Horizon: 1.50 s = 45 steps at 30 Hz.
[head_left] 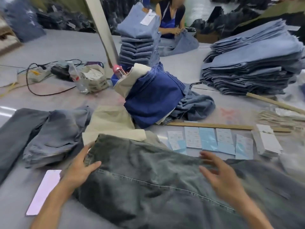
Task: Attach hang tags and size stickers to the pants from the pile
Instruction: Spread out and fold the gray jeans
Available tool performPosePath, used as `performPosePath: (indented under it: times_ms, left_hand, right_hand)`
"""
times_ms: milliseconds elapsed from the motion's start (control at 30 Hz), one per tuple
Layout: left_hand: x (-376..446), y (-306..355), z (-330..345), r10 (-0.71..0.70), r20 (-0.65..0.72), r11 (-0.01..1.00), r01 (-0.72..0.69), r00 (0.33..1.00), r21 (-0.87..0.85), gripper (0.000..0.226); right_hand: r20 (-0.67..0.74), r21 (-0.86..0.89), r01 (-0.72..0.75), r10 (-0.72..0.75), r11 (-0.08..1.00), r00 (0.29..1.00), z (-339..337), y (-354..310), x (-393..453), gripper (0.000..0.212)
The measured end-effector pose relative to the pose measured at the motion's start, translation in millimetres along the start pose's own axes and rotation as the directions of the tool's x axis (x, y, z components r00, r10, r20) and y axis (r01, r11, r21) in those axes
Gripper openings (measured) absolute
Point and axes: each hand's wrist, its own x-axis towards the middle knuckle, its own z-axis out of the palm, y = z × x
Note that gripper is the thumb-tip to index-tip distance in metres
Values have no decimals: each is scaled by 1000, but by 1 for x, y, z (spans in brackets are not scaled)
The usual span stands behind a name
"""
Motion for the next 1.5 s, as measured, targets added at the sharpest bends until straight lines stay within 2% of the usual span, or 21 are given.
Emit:
performPosePath:
  times_ms: [33, 133, 200, 300, 367, 433, 467, 533, 567, 633, 733, 800, 867, 933, 967, 1033, 1133, 1233, 1333, 1400, 1500]
  left_hand:
    - [-8, 15, 4, 112, 39, 991, -114, 993, 65, 74]
    - [-28, 52, 22, 403, 109, 885, -418, 909, 208, 76]
    - [-36, 60, 30, 471, 106, 862, -483, 876, 152, 78]
    - [-40, 48, 18, 334, -96, 940, -338, 938, -40, 77]
    - [-40, 33, 2, 209, -150, 978, -202, 966, 57, 71]
    - [-43, 15, -14, 101, -64, 989, -93, 993, 116, 47]
    - [-44, 8, -21, 46, -28, 997, -44, 999, 70, 38]
    - [-36, -8, -35, -1, -86, 997, -6, 996, -82, 39]
    - [-26, -18, -42, -6, -167, 992, -15, 986, -126, 36]
    - [-6, -38, -50, -29, -313, 998, 8, 949, -68, 16]
    - [12, -97, -46, -185, -303, 943, 256, 935, 212, 8]
    - [11, -132, -41, -338, -205, 890, 383, 918, 248, 12]
    - [13, -149, -47, -403, -131, 884, 422, 906, 201, 15]
    - [23, -140, -54, -367, -139, 914, 384, 920, 131, 29]
    - [32, -129, -55, -364, -142, 924, 376, 921, 71, 41]
    - [50, -110, -50, -395, -66, 919, 393, 917, -32, 57]
    - [64, -93, -39, -494, 115, 863, 502, 862, -53, 52]
    - [66, -96, -50, -547, 190, 820, 568, 815, -76, 58]
    - [68, -115, -68, -628, 226, 742, 660, 745, -115, 70]
    - [68, -126, -72, -636, 217, 722, 671, 740, -172, 79]
    - [66, -126, -71, -570, 195, 739, 601, 798, -305, 79]
  right_hand:
    - [165, 41, 40, -46, 998, 985, 43, -32, 16, 67]
    - [453, -20, 285, -246, 958, 857, 133, -97, 77, 98]
    - [605, -79, 355, -238, 932, 760, 152, -125, 122, 91]
    - [752, 55, 345, -266, 937, 603, 164, -147, 152, 30]
    - [754, 121, 358, -321, 926, 573, 157, -153, 166, 30]
    - [730, 236, 335, -394, 912, 558, 151, -165, 177, 43]
    - [689, 277, 325, -422, 904, 589, 153, -169, 185, 47]
    - [547, 225, 325, -395, 918, 738, 172, -171, 206, 46]
    - [473, 125, 326, -345, 937, 811, 187, -169, 215, 42]
    - [417, -108, 302, -232, 947, 879, 216, -152, 222, 37]
    - [478, -255, 228, -82, 940, 874, 233, -98, 202, 50]
    - [451, -290, 210, -60, 934, 891, 220, -52, 172, 50]
    - [295, -351, 166, -59, 921, 954, 200, -7, 137, 49]
    - [138, -450, 111, -54, 886, 989, 185, 30, 102, 52]
    - [147, -512, 100, -28, 853, 989, 180, 43, 86, 54]
    - [322, -625, 115, 120, 772, 939, 178, 58, 61, 56]
    - [440, -681, 115, 279, 723, 853, 178, 56, 53, 58]
    - [327, -699, 42, 267, 714, 907, 164, 29, 60, 63]
    - [49, -739, -38, 110, 673, 993, 137, 15, 41, 60]
    - [-51, -710, -51, 21, 703, 998, 129, 21, 10, 57]
    - [83, -700, -1, 83, 714, 993, 132, 34, -36, 58]
